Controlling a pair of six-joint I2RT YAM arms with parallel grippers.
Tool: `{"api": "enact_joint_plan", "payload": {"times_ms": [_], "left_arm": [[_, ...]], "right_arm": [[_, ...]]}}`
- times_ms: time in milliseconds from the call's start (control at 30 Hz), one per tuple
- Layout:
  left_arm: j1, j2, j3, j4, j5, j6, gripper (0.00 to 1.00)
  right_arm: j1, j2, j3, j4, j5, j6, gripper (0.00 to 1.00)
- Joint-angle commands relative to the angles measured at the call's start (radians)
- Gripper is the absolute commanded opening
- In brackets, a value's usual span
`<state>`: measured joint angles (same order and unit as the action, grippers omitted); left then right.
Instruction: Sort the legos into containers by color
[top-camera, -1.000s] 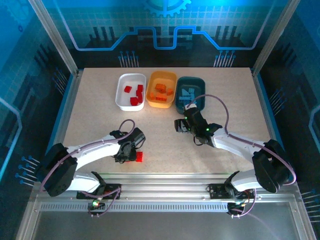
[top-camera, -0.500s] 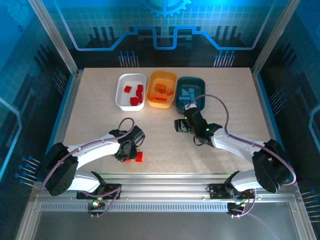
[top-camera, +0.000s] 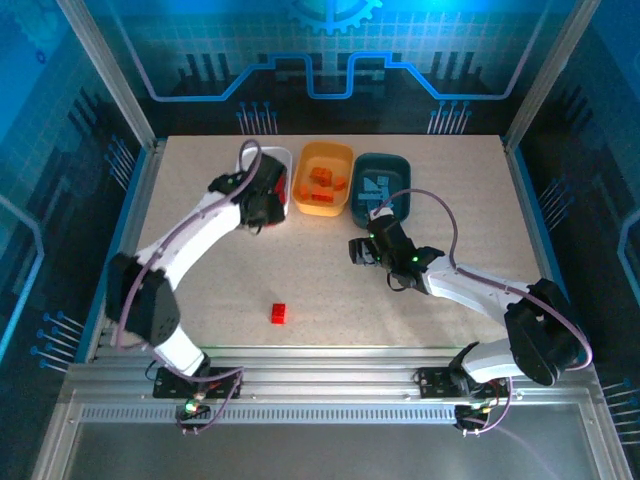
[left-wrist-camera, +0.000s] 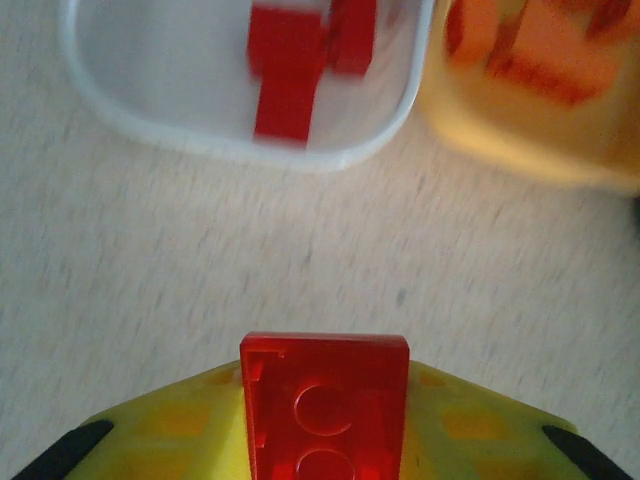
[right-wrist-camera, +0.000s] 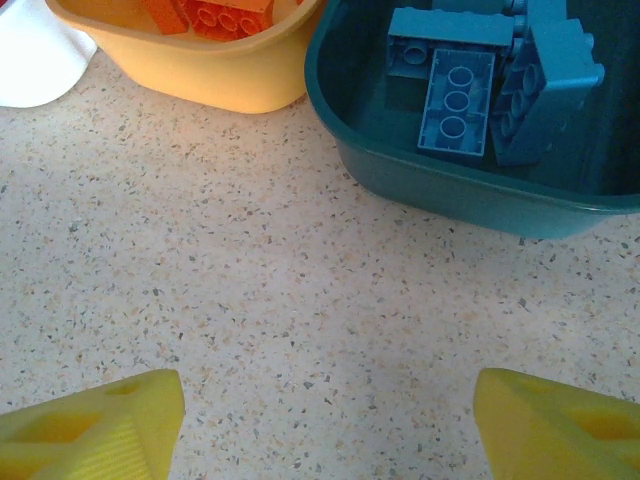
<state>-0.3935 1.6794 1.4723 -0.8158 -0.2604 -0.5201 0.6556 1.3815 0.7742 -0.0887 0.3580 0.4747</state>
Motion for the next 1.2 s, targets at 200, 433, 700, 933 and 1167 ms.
{"api": "enact_joint_plan", "payload": {"times_ms": [200, 433, 700, 933, 1167], "left_arm": [[0.123, 0.462, 0.407, 0.016, 0.098, 0.078, 0.28], [0.148, 0.523, 0.491, 0.026, 0.048, 0.065, 0.43], [0.143, 0.308, 0.333, 0.076, 0.091, 0.049, 0.95], [-0.042, -0.070, -0.202, 0.079, 0.075, 0.006, 0.97], [-0.284, -0.308, -0.585, 0.026, 0.098, -0.183, 0.90]], "right_arm": [[0.009, -0.052, 0.015, -0.016, 0.015, -0.010, 0.77], [0.009, -0.060, 0.012, -0.016, 0.016, -0.013, 0.77], [0.010, -0.041, 0.017, -0.014, 0.010, -0.012, 0.78], [0.012, -0.045, 0.016, -0.014, 0.015, -0.013, 0.78], [0.013, -0.042, 0.016, -0.014, 0.013, -0.010, 0.78]]}}
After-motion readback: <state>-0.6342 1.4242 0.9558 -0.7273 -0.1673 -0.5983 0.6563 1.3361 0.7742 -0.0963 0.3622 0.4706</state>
